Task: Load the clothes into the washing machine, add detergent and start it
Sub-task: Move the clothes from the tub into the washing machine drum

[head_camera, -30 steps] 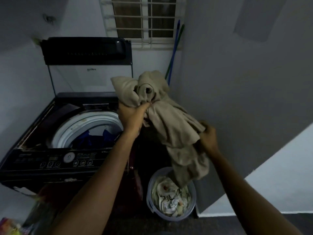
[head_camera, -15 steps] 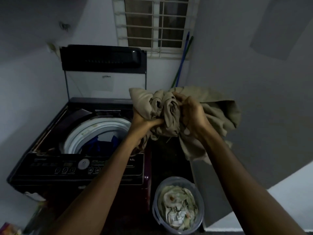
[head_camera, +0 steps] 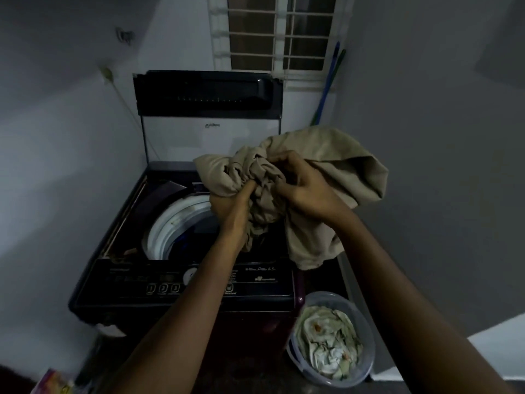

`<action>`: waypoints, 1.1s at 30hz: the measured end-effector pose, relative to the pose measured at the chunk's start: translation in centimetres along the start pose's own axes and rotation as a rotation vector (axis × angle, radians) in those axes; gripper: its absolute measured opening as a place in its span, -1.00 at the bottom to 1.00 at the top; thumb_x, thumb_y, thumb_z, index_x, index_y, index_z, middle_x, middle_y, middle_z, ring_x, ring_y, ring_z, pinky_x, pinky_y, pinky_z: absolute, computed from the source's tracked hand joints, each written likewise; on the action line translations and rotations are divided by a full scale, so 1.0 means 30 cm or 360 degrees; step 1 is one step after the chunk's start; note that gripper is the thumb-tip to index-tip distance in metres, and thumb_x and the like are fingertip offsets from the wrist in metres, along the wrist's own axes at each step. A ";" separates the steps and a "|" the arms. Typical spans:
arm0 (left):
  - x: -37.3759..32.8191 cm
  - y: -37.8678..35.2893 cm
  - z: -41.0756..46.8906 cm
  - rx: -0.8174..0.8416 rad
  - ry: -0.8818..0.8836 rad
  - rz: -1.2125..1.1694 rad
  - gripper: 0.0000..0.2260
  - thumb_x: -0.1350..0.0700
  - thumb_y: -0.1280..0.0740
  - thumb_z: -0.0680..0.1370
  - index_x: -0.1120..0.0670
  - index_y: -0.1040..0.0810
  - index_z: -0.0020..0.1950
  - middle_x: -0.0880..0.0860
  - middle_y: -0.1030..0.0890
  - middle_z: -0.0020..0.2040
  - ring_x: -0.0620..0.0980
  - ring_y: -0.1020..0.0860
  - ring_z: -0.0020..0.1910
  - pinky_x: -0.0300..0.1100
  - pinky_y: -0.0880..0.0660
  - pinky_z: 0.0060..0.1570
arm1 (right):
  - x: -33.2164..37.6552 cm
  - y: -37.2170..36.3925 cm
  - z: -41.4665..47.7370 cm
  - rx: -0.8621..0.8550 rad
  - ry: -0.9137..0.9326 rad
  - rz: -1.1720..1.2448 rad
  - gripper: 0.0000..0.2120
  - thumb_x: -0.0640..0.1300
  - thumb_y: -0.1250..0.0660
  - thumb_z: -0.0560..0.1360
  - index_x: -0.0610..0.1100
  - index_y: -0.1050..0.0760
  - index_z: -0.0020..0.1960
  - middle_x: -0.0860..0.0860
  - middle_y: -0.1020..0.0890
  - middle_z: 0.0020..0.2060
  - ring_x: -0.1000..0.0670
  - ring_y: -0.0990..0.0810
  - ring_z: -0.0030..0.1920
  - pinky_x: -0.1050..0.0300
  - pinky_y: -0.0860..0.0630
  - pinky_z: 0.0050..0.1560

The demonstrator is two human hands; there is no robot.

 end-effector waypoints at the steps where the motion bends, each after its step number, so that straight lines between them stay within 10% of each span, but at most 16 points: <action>1: -0.010 0.022 0.014 -0.0046 -0.0027 -0.0003 -0.51 -0.06 -0.58 0.27 0.10 -0.65 0.13 0.02 -0.71 0.02 -0.03 -0.69 -0.07 0.01 -0.67 -0.07 | 0.013 0.014 -0.015 -0.0070 0.0156 -0.0154 -0.62 -0.23 -0.36 0.41 -0.10 -0.48 0.23 0.03 -0.61 0.12 0.12 -0.57 0.12 0.15 -0.53 0.09; 5: -0.034 0.079 0.074 -0.0056 -0.0092 -0.0071 -0.59 -0.01 -0.53 0.32 0.13 -0.67 0.10 0.04 -0.72 0.03 0.03 -0.70 -0.03 0.09 -0.65 -0.03 | -0.196 0.095 -0.085 -0.0354 -0.0083 -0.0685 -0.12 0.23 -0.51 0.25 0.10 -0.22 0.46 0.07 -0.27 0.48 0.01 -0.25 0.47 -0.19 -0.31 0.36; 8: -0.030 0.099 0.109 -0.0043 -0.0109 -0.0063 -0.59 0.01 -0.52 0.34 0.19 -0.67 0.09 0.10 -0.71 0.03 0.09 -0.69 -0.01 0.14 -0.64 -0.01 | -0.399 -0.012 -0.097 -0.0187 -0.0385 -0.0180 0.17 0.23 -0.59 0.20 0.12 0.12 0.54 0.11 -0.04 0.54 0.10 -0.11 0.52 -0.07 -0.26 0.45; 11: -0.009 0.121 0.172 -0.0074 -0.0158 0.0071 -0.58 0.03 -0.56 0.35 0.15 -0.65 0.15 0.05 -0.70 0.09 -0.02 -0.68 0.03 0.00 -0.64 0.04 | -0.478 -0.099 -0.054 -0.0321 -0.0501 0.0298 -0.31 -0.17 -0.46 0.46 -0.15 -0.20 0.49 -0.02 -0.40 0.38 0.11 -0.44 0.29 0.46 -0.45 0.12; 14: -0.026 0.158 0.225 -0.0098 -0.0283 0.0390 -0.27 -0.12 -0.59 0.23 0.07 -0.53 0.34 -0.06 -0.61 0.25 -0.13 -0.59 0.17 -0.19 -0.54 0.17 | -0.509 -0.030 -0.007 -0.0858 -0.0507 0.0410 -0.67 -0.32 -0.26 0.54 -0.22 -0.44 0.30 0.00 -0.60 0.09 0.14 -0.58 0.04 0.31 -0.54 0.01; 22: 0.130 0.269 0.478 -0.0017 -0.0126 0.0707 -0.14 -0.43 -0.48 0.21 -0.07 -0.46 0.42 -0.14 -0.51 0.37 -0.09 -0.49 0.31 -0.03 -0.40 0.39 | -0.489 -0.396 0.229 -0.0135 -0.0522 0.0404 -0.75 -0.25 -0.28 0.55 -0.03 -0.45 0.19 0.02 -0.60 0.08 0.04 -0.56 0.08 0.28 -0.49 0.08; 25: 0.129 0.324 0.511 -0.0027 0.0065 0.0798 -0.21 -0.24 -0.54 0.30 0.05 -0.42 0.43 0.03 -0.53 0.35 0.02 -0.51 0.29 -0.01 -0.42 0.35 | -0.549 -0.509 0.245 -0.0169 -0.0661 0.0495 -0.79 -0.26 -0.26 0.57 -0.03 -0.44 0.15 0.09 -0.56 -0.02 0.12 -0.54 -0.02 0.52 -0.44 -0.14; 29: 0.192 0.359 0.598 0.0109 0.0206 0.0922 -0.45 0.07 -0.47 0.51 0.14 -0.40 0.46 0.10 -0.47 0.40 0.10 -0.44 0.35 -0.31 -0.31 0.20 | -0.609 -0.635 0.268 -0.0275 -0.0769 0.0566 -0.73 -0.31 -0.21 0.60 -0.13 -0.41 0.26 -0.01 -0.54 0.11 0.09 -0.53 0.05 0.31 -0.52 0.12; 33: 0.242 0.412 0.688 0.0095 0.0191 0.0968 -0.23 -0.09 -0.58 0.32 0.08 -0.41 0.46 0.05 -0.51 0.37 0.07 -0.47 0.35 -0.25 -0.35 0.28 | -0.707 -0.746 0.268 -0.0441 -0.0995 0.0657 -0.71 -0.26 -0.17 0.62 -0.02 -0.36 0.30 0.06 -0.51 0.15 0.09 -0.50 0.11 0.47 -0.47 -0.03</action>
Point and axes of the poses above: each hand's wrist, its own z-axis towards the middle knuckle, its own y-axis out of the back of the hand, x = y × z, the point moved 10 cm from there along z, towards the middle knuckle
